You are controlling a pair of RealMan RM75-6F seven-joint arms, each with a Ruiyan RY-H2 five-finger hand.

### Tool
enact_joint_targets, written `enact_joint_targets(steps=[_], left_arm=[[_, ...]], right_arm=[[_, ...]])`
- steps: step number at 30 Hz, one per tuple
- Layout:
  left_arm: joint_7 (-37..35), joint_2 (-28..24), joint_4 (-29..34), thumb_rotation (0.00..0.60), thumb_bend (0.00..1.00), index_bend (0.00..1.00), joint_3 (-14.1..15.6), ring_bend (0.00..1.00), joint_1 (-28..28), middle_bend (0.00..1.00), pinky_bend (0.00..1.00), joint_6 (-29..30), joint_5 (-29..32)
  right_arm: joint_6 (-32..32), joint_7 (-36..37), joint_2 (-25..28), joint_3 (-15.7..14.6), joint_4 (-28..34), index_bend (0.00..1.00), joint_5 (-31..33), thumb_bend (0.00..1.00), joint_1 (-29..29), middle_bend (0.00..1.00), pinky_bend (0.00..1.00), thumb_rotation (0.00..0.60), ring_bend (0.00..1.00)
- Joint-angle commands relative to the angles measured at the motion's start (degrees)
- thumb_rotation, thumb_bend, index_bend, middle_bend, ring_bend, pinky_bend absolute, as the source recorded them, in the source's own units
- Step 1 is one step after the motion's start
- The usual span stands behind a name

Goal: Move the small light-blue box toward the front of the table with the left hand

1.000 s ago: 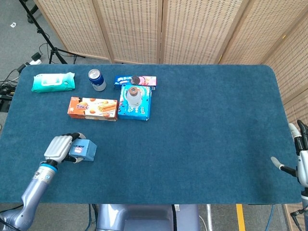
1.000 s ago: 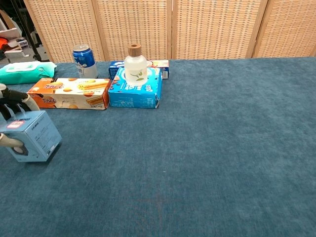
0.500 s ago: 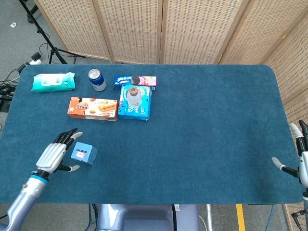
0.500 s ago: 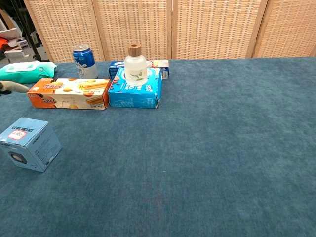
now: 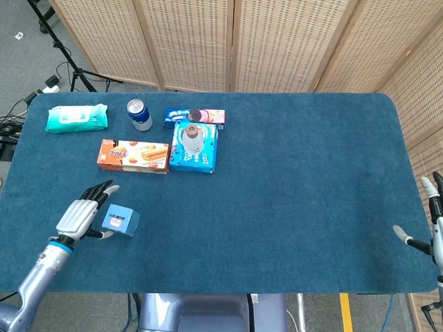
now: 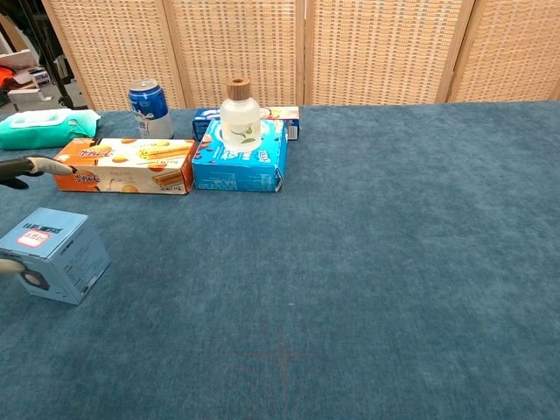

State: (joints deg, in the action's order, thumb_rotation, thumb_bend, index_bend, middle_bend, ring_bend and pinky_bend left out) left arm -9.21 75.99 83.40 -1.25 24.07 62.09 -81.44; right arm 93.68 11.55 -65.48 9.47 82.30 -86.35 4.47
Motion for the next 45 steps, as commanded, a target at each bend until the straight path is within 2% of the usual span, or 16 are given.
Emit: enact_joint_targets(steps=[1, 5, 11, 15, 19, 23, 28, 30, 32, 33, 34, 35, 37, 40, 45], left_arm=[[-0.75, 1.08, -1.37, 0.6, 0.0, 0.34, -0.12, 0.28, 0.88, 0.39, 0.35, -0.5, -1.02], [-0.33, 0.16, -0.39, 0.6, 0.03, 0.5, 0.2, 0.4, 1.34, 0.51, 0.46, -1.55, -1.12], [-1.03, -3.19, 2.77, 0.6, 0.08, 0.54, 0.54, 0.43, 1.59, 0.55, 0.47, -2.53, -1.07], [-4.86, -8.58, 7.63, 0.6, 0.12, 0.55, 0.98, 0.44, 1.63, 0.56, 0.47, -2.82, -2.24], [-16.69, -16.02, 12.49, 0.6, 0.16, 0.56, 2.21, 0.45, 5.12, 0.56, 0.47, -11.23, -3.46], [-28.82, -20.01, 11.79, 0.6, 0.17, 0.56, 3.49, 0.45, 9.78, 0.56, 0.47, -20.3, -6.03], [-34.63, -20.46, 8.82, 0.6, 0.18, 0.56, 4.59, 0.45, 13.93, 0.56, 0.47, -28.84, -5.91], [-35.54, -20.16, 7.73, 0.6, 0.17, 0.55, 4.95, 0.44, 14.94, 0.53, 0.47, -31.13, -5.57], [-35.81, -19.72, 7.14, 0.6, 0.14, 0.48, 5.21, 0.37, 15.63, 0.39, 0.47, -32.89, -5.08], [-35.8, -19.5, 6.9, 0.6, 0.11, 0.38, 5.27, 0.27, 15.85, 0.26, 0.42, -33.39, -4.92], [-35.54, -19.06, 6.51, 0.6, 0.08, 0.22, 5.3, 0.14, 16.07, 0.12, 0.3, -33.82, -4.71], [-35.34, -18.8, 6.34, 0.6, 0.06, 0.09, 5.28, 0.04, 16.12, 0.03, 0.16, -33.85, -4.61], [-34.51, -18.15, 5.97, 0.6, 0.03, 0.0, 4.94, 0.0, 15.65, 0.0, 0.01, -32.34, -4.37], [-32.53, -17.52, 5.94, 0.6, 0.02, 0.0, 3.85, 0.0, 13.17, 0.0, 0.0, -25.85, -4.08], [-29.13, -18.79, 7.53, 0.6, 0.02, 0.0, 3.52, 0.0, 10.08, 0.0, 0.0, -19.06, -3.93]], right_arm=[[-0.1, 0.06, -0.01, 0.05, -0.02, 0.0, 0.12, 0.0, 0.02, 0.0, 0.0, 0.6, 0.0], [-0.26, 0.14, 0.0, 0.08, -0.08, 0.0, 0.23, 0.0, 0.06, 0.0, 0.0, 0.6, 0.0], [-0.27, 0.26, 0.05, 0.1, -0.11, 0.0, 0.23, 0.0, 0.05, 0.0, 0.0, 0.6, 0.0], [-0.23, 0.31, 0.08, 0.11, -0.07, 0.0, 0.24, 0.0, 0.01, 0.0, 0.0, 0.6, 0.0], [-0.18, 0.1, 0.04, -0.03, -0.02, 0.0, -0.09, 0.0, 0.05, 0.0, 0.0, 0.6, 0.0], [-0.24, -0.06, -0.01, -0.01, 0.02, 0.0, -0.02, 0.0, 0.07, 0.0, 0.0, 0.6, 0.0], [-0.34, -0.14, 0.0, 0.11, -0.04, 0.0, 0.17, 0.0, 0.12, 0.0, 0.0, 0.6, 0.0], [-0.4, -0.17, -0.02, 0.1, -0.05, 0.0, 0.19, 0.0, 0.14, 0.0, 0.0, 0.6, 0.0], [-0.39, -0.26, -0.03, 0.09, -0.01, 0.0, 0.15, 0.0, 0.15, 0.0, 0.0, 0.6, 0.0], [-0.37, -0.3, -0.03, 0.08, 0.02, 0.0, 0.12, 0.0, 0.15, 0.0, 0.0, 0.6, 0.0], [-0.29, -0.36, -0.05, 0.04, 0.07, 0.0, 0.04, 0.0, 0.13, 0.0, 0.0, 0.6, 0.0], [-0.23, -0.42, -0.06, 0.03, 0.08, 0.0, -0.01, 0.0, 0.11, 0.0, 0.0, 0.6, 0.0], [-0.09, -0.49, -0.08, 0.01, 0.11, 0.0, -0.09, 0.0, 0.06, 0.0, 0.0, 0.6, 0.0], [0.0, -0.44, -0.06, 0.03, 0.15, 0.0, -0.05, 0.0, 0.0, 0.0, 0.0, 0.6, 0.0], [-0.05, -0.21, 0.05, 0.11, 0.12, 0.0, 0.1, 0.0, -0.03, 0.0, 0.0, 0.6, 0.0]])
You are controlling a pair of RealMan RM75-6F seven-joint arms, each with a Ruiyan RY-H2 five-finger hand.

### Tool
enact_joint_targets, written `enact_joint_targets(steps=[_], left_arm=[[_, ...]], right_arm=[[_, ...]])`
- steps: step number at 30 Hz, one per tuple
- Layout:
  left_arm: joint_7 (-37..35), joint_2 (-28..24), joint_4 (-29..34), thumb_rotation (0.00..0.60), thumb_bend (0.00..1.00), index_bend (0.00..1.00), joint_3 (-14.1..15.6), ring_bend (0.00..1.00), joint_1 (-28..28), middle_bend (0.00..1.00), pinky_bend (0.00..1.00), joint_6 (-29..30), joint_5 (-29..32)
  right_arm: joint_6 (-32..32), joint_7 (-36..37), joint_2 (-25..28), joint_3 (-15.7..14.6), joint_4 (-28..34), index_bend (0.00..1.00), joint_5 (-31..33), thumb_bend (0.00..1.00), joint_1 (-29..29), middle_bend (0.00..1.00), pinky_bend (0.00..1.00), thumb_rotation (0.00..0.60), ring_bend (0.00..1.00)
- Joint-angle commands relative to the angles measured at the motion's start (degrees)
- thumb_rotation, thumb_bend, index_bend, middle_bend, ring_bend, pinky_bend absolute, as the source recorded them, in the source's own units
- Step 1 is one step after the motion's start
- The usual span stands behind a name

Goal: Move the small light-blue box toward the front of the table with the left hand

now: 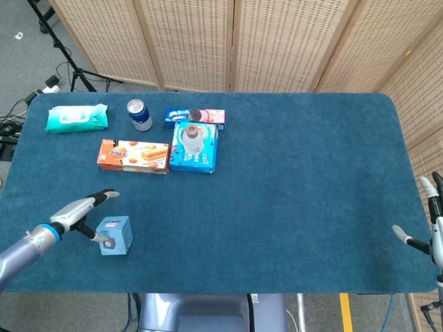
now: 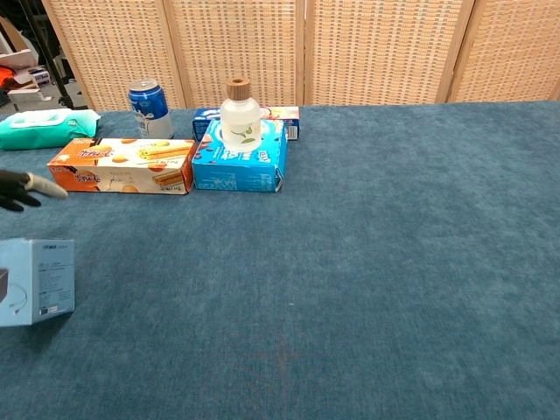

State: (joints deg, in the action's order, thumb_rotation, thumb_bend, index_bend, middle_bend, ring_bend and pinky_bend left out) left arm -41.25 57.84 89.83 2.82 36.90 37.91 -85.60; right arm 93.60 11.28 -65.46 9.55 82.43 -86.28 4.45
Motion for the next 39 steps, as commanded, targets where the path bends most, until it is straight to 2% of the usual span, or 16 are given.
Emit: enact_joint_targets(steps=[1, 9, 11, 17, 24, 25, 27, 29, 32, 34, 39], left_arm=[[3.43, -0.96, 1.43, 0.6, 0.02, 0.0, -0.51, 0.0, -3.21, 0.0, 0.0, 6.05, 0.16], [7.52, -1.73, 2.89, 0.6, 0.02, 0.0, 0.3, 0.0, -5.2, 0.0, 0.0, 9.85, -1.1], [10.95, -1.24, 2.93, 0.6, 0.02, 0.0, 1.01, 0.0, -5.94, 0.0, 0.0, 10.55, -1.41], [23.42, 5.46, 0.85, 0.6, 0.02, 0.0, -0.13, 0.0, -8.88, 0.0, 0.0, 13.62, 5.07], [27.5, 12.32, -2.86, 0.6, 0.06, 0.0, -1.59, 0.0, -10.34, 0.0, 0.0, 15.89, 8.36], [28.03, 13.31, -3.59, 0.6, 0.08, 0.02, -1.88, 0.0, -10.58, 0.01, 0.02, 16.51, 8.65], [29.23, 15.14, -4.95, 0.6, 0.12, 0.14, -2.63, 0.06, -10.88, 0.11, 0.11, 17.7, 9.26], [30.29, 16.83, -6.16, 0.6, 0.17, 0.34, -3.49, 0.2, -11.39, 0.3, 0.24, 19.6, 9.64], [31.67, 18.13, -7.06, 0.6, 0.2, 0.5, -4.21, 0.31, -12.06, 0.42, 0.32, 21.64, 9.83], [32.33, 18.13, -7.05, 0.6, 0.21, 0.54, -4.3, 0.34, -12.18, 0.45, 0.34, 21.73, 10.08], [32.49, 16.42, -5.48, 0.6, 0.21, 0.56, -4.3, 0.35, -12.14, 0.46, 0.35, 20.44, 10.68]], right_arm=[[0.08, 0.08, 0.03, 0.05, -0.02, 0.0, 0.02, 0.0, -0.03, 0.0, 0.0, 0.6, 0.0], [0.24, 0.07, 0.06, -0.02, 0.11, 0.0, -0.14, 0.0, -0.11, 0.0, 0.0, 0.6, 0.0], [0.22, 0.16, 0.11, -0.01, 0.15, 0.0, -0.1, 0.0, -0.13, 0.0, 0.0, 0.6, 0.0], [0.29, 0.69, 0.25, 0.01, 0.08, 0.0, -0.14, 0.0, -0.18, 0.0, 0.0, 0.6, 0.0], [0.16, 1.89, 0.51, 0.32, -0.14, 0.0, 0.45, 0.0, -0.27, 0.0, 0.0, 0.6, 0.0], [0.18, 2.04, 0.56, 0.34, -0.16, 0.0, 0.46, 0.0, -0.3, 0.0, 0.0, 0.6, 0.0], [0.17, 2.21, 0.57, 0.37, -0.24, 0.0, 0.49, 0.0, -0.29, 0.0, 0.0, 0.6, 0.0], [0.1, 2.32, 0.59, 0.39, -0.29, 0.0, 0.55, 0.0, -0.28, 0.0, 0.0, 0.6, 0.0], [0.03, 2.39, 0.59, 0.45, -0.35, 0.0, 0.63, 0.0, -0.26, 0.0, 0.0, 0.6, 0.0], [0.01, 2.41, 0.59, 0.43, -0.36, 0.0, 0.62, 0.0, -0.26, 0.0, 0.0, 0.6, 0.0], [0.02, 2.25, 0.54, 0.36, -0.34, 0.0, 0.45, 0.0, -0.24, 0.0, 0.0, 0.6, 0.0]])
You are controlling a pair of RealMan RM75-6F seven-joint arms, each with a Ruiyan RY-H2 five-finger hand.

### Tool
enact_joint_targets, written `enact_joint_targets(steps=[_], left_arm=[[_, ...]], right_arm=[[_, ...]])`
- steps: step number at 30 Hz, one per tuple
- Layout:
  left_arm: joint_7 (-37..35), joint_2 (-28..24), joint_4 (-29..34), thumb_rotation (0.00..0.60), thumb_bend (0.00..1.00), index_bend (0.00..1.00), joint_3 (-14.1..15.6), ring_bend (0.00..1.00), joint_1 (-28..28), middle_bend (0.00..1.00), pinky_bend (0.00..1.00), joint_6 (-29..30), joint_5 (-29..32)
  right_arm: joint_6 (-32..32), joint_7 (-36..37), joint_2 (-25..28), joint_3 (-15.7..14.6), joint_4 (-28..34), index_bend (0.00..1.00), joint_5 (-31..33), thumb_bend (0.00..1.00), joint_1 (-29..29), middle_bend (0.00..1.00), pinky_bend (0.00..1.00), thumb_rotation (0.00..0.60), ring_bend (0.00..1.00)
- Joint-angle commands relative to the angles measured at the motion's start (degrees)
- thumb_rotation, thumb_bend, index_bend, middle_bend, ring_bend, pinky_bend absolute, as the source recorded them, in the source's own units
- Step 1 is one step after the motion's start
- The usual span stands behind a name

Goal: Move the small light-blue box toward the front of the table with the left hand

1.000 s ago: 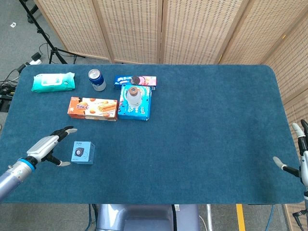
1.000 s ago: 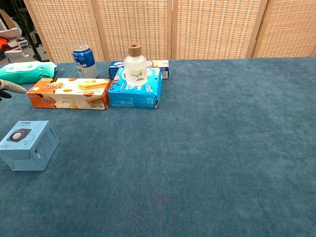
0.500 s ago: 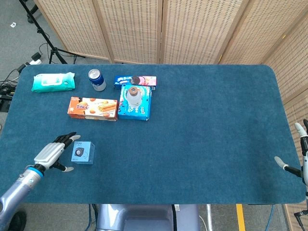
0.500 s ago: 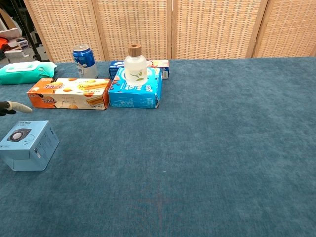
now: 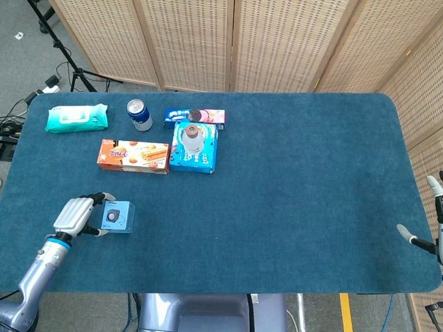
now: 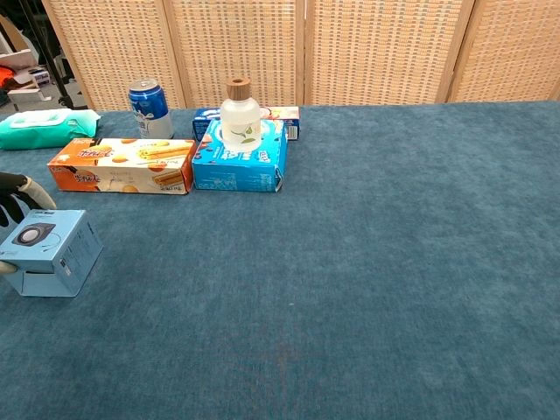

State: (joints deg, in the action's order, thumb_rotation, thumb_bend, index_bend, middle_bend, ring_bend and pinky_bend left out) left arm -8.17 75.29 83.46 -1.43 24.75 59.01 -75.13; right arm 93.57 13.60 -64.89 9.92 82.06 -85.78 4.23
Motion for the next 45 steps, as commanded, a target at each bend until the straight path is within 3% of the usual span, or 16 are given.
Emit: enact_joint_targets(steps=[1, 7, 11, 14, 19, 25, 28, 30, 31, 32, 34, 35, 45], left_arm=[[-2.26, -2.49, 2.18, 0.6, 0.21, 0.56, -0.1, 0.35, -0.13, 0.46, 0.35, -0.61, -0.35], [-15.06, -13.2, 9.41, 0.6, 0.21, 0.56, 1.67, 0.35, 0.6, 0.46, 0.35, -2.62, -7.77], [-27.95, -22.11, 12.91, 0.6, 0.26, 0.58, 4.17, 0.35, 5.04, 0.48, 0.35, -10.75, -13.76], [-34.08, -25.97, 13.14, 0.6, 0.28, 0.6, 5.48, 0.36, 8.66, 0.49, 0.36, -15.82, -17.15], [-38.95, -27.86, 12.28, 0.6, 0.34, 0.61, 6.79, 0.38, 14.57, 0.5, 0.37, -24.84, -19.08], [-39.1, -26.14, 10.74, 0.6, 0.35, 0.62, 8.11, 0.38, 20.47, 0.51, 0.37, -35.77, -18.55], [-37.44, -24.54, 9.63, 0.6, 0.34, 0.62, 8.34, 0.38, 21.57, 0.5, 0.37, -38.2, -17.24], [-35.75, -23.44, 8.82, 0.6, 0.32, 0.59, 8.28, 0.32, 21.38, 0.38, 0.35, -38.34, -15.9], [-34.79, -22.93, 8.46, 0.6, 0.3, 0.5, 8.24, 0.21, 21.2, 0.23, 0.29, -38.32, -15.15], [-33.74, -22.46, 8.07, 0.6, 0.28, 0.34, 8.18, 0.09, 21.02, 0.1, 0.21, -38.32, -14.33], [-31.75, -21.74, 7.48, 0.6, 0.24, 0.09, 7.97, 0.0, 20.62, 0.0, 0.06, -37.93, -12.92], [-30.68, -21.38, 7.18, 0.6, 0.23, 0.02, 7.61, 0.0, 20.12, 0.0, 0.02, -36.99, -11.87], [-23.94, -21.16, 7.36, 0.6, 0.2, 0.0, 4.21, 0.0, 12.37, 0.0, 0.0, -19.56, -7.37]], right_arm=[[0.12, -0.13, -0.03, -0.02, 0.04, 0.0, -0.08, 0.0, -0.04, 0.0, 0.0, 0.6, 0.0], [0.05, -0.31, -0.09, -0.09, 0.07, 0.0, -0.17, 0.0, 0.0, 0.0, 0.0, 0.6, 0.0], [0.06, -0.56, -0.15, -0.17, 0.14, 0.0, -0.35, 0.0, 0.05, 0.0, 0.0, 0.6, 0.0], [0.08, -0.81, -0.22, -0.22, 0.21, 0.0, -0.43, 0.0, 0.06, 0.0, 0.0, 0.6, 0.0], [-0.02, -1.19, -0.34, -0.26, 0.25, 0.0, -0.44, 0.0, 0.12, 0.0, 0.0, 0.6, 0.0], [-0.3, -1.5, -0.42, -0.2, 0.24, 0.0, -0.18, 0.0, 0.22, 0.0, 0.0, 0.6, 0.0], [-0.34, -1.6, -0.42, -0.21, 0.27, 0.0, -0.17, 0.0, 0.23, 0.0, 0.0, 0.6, 0.0], [-0.33, -1.6, -0.41, -0.22, 0.3, 0.0, -0.18, 0.0, 0.22, 0.0, 0.0, 0.6, 0.0], [-0.37, -1.58, -0.4, -0.22, 0.31, 0.0, -0.18, 0.0, 0.24, 0.0, 0.0, 0.6, 0.0], [-0.4, -1.58, -0.39, -0.22, 0.3, 0.0, -0.16, 0.0, 0.25, 0.0, 0.0, 0.6, 0.0], [-0.46, -1.54, -0.38, -0.22, 0.28, 0.0, -0.12, 0.0, 0.25, 0.0, 0.0, 0.6, 0.0], [-0.44, -1.5, -0.38, -0.21, 0.25, 0.0, -0.11, 0.0, 0.24, 0.0, 0.0, 0.6, 0.0], [-0.36, -1.77, -0.44, -0.34, 0.33, 0.0, -0.36, 0.0, 0.24, 0.0, 0.0, 0.6, 0.0]])
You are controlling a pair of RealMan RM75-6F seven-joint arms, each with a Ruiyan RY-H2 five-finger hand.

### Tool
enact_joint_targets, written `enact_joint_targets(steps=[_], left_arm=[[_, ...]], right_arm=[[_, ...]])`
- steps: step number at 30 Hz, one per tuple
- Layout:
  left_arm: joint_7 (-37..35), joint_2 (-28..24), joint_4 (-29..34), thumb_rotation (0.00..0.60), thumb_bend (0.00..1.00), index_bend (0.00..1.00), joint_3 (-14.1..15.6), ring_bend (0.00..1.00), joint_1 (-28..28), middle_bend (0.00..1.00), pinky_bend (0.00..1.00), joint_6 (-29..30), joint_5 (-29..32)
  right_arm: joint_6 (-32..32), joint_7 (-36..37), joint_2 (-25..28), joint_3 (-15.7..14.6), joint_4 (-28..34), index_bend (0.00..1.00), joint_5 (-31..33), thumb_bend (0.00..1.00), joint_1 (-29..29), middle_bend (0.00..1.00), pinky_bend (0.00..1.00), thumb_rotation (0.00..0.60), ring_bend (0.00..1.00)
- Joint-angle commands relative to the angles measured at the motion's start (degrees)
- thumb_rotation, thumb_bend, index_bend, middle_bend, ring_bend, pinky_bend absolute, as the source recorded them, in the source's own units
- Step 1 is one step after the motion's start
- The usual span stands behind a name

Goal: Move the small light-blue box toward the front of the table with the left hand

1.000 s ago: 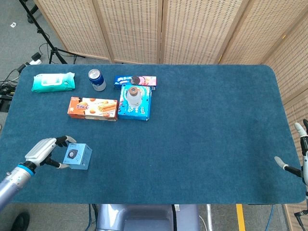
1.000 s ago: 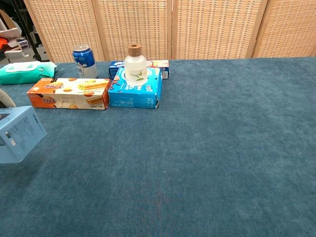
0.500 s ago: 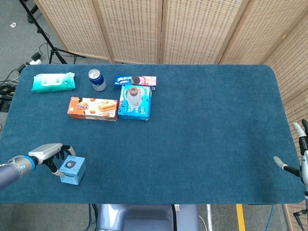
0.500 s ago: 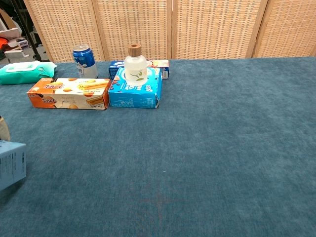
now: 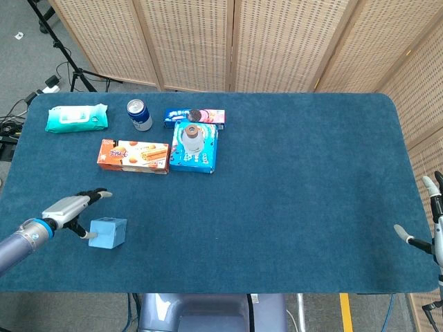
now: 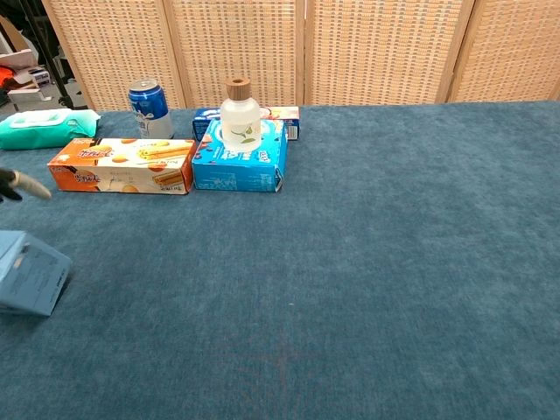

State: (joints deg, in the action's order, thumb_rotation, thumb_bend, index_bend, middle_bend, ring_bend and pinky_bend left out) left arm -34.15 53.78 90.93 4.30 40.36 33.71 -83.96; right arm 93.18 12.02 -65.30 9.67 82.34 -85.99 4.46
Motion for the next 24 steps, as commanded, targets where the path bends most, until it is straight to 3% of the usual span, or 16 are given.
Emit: enact_joint_targets(steps=[1, 5, 8, 10, 13, 16, 19, 24], left_arm=[[1.73, 0.42, -0.12, 0.6, 0.2, 0.0, -1.61, 0.0, -3.66, 0.0, 0.0, 6.56, 1.27], [-0.8, -0.29, 0.01, 0.6, 0.19, 0.0, -1.89, 0.0, -5.54, 0.0, 0.0, 11.02, -0.81], [-0.61, -0.98, -0.3, 0.6, 0.15, 0.0, -2.44, 0.0, -10.44, 0.0, 0.0, 21.45, -2.18], [4.45, 0.63, -1.05, 0.6, 0.11, 0.0, -3.47, 0.0, -14.66, 0.0, 0.0, 28.81, 0.36], [19.42, 5.19, -0.74, 0.6, 0.1, 0.0, -5.73, 0.0, -20.75, 0.0, 0.0, 39.49, 8.02], [31.69, 9.82, 0.05, 0.6, 0.1, 0.0, -6.9, 0.0, -24.67, 0.0, 0.0, 48.17, 11.73], [33.0, 12.14, 1.01, 0.6, 0.1, 0.0, -7.13, 0.0, -27.28, 0.0, 0.0, 52.09, 12.08], [30.92, 12.5, 0.64, 0.6, 0.1, 0.0, -7.29, 0.0, -29.03, 0.0, 0.0, 52.65, 11.54]], right_arm=[[0.07, -0.27, -0.06, -0.1, 0.1, 0.0, -0.14, 0.0, -0.01, 0.0, 0.0, 0.6, 0.0], [-0.01, -0.29, -0.06, -0.03, 0.13, 0.0, 0.05, 0.0, -0.02, 0.0, 0.0, 0.6, 0.0], [0.03, -0.23, -0.03, 0.04, 0.13, 0.0, 0.09, 0.0, -0.01, 0.0, 0.0, 0.6, 0.0], [0.09, -0.17, -0.03, 0.03, 0.12, 0.0, 0.02, 0.0, -0.02, 0.0, 0.0, 0.6, 0.0], [0.18, -0.17, -0.08, -0.02, 0.06, 0.0, -0.12, 0.0, -0.02, 0.0, 0.0, 0.6, 0.0], [0.14, -0.27, -0.16, -0.1, 0.0, 0.0, -0.25, 0.0, 0.02, 0.0, 0.0, 0.6, 0.0], [0.08, -0.52, -0.3, -0.22, -0.08, 0.0, -0.4, 0.0, 0.07, 0.0, 0.0, 0.6, 0.0], [0.27, -0.78, -0.42, -0.26, -0.07, 0.0, -0.56, 0.0, 0.05, 0.0, 0.0, 0.6, 0.0]])
